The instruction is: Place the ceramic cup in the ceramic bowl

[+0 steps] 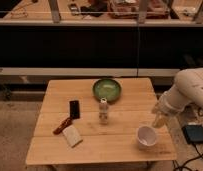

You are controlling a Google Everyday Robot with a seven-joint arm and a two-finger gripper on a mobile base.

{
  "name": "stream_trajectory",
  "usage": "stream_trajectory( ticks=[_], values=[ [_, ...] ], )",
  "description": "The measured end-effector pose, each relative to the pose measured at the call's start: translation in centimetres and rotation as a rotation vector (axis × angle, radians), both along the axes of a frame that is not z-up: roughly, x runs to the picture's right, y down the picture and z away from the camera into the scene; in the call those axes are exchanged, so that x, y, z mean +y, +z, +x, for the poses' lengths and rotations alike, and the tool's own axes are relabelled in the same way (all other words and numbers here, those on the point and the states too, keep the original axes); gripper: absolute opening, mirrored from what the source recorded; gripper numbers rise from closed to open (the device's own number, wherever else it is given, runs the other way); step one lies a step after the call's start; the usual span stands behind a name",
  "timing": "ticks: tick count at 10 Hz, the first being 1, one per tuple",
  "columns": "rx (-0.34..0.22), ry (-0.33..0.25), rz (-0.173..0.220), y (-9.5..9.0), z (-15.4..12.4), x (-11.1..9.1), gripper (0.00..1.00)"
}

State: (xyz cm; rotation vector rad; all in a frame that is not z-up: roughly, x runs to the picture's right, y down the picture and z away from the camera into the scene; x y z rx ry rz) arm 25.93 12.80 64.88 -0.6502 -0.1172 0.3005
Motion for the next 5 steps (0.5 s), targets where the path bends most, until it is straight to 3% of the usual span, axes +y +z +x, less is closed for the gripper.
stream_trajectory(
  ticks=[5],
  values=[
    [0.013, -0.032, -0.082, 3.6, 1.0, 3.9, 0.58]
  ],
)
